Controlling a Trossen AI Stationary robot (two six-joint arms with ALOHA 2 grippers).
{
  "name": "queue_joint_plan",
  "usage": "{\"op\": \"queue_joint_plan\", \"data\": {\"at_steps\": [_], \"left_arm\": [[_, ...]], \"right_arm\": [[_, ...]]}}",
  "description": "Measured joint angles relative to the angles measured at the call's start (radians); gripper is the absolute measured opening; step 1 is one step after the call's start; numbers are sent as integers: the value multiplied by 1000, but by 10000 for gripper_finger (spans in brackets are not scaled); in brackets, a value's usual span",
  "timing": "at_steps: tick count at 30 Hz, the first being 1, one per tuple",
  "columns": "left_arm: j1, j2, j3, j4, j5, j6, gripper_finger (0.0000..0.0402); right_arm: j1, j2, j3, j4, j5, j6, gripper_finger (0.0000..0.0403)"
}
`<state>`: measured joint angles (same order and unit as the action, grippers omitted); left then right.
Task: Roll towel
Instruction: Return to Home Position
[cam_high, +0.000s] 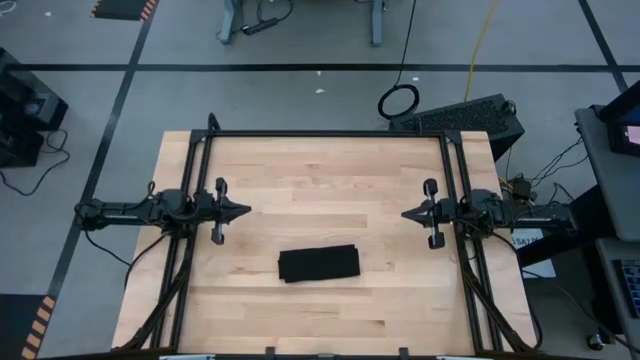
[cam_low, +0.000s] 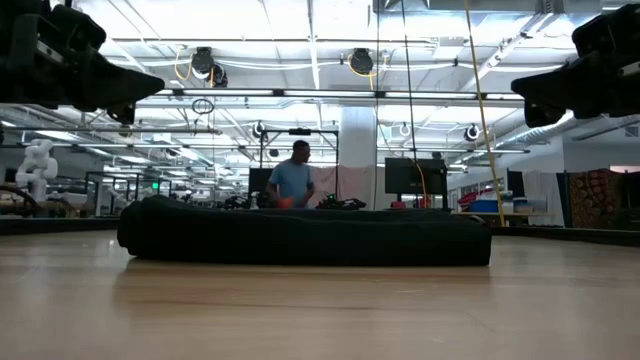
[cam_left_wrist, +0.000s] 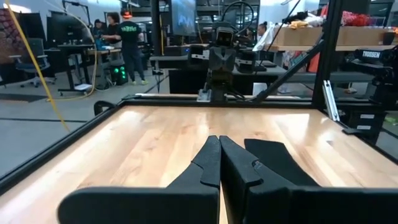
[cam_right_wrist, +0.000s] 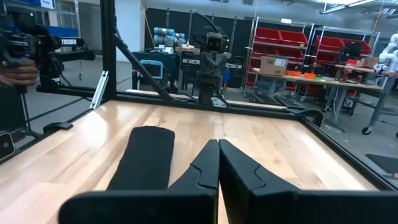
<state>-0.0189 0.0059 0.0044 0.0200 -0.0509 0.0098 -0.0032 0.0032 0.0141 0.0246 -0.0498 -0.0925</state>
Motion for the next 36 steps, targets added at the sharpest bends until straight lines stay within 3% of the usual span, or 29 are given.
{"op": "queue_joint_plan", "data": {"at_steps": [36], "left_arm": [[0,0,0,1,-13,24,22]], "right_arm": [[0,0,0,0,0,81,0]]}}
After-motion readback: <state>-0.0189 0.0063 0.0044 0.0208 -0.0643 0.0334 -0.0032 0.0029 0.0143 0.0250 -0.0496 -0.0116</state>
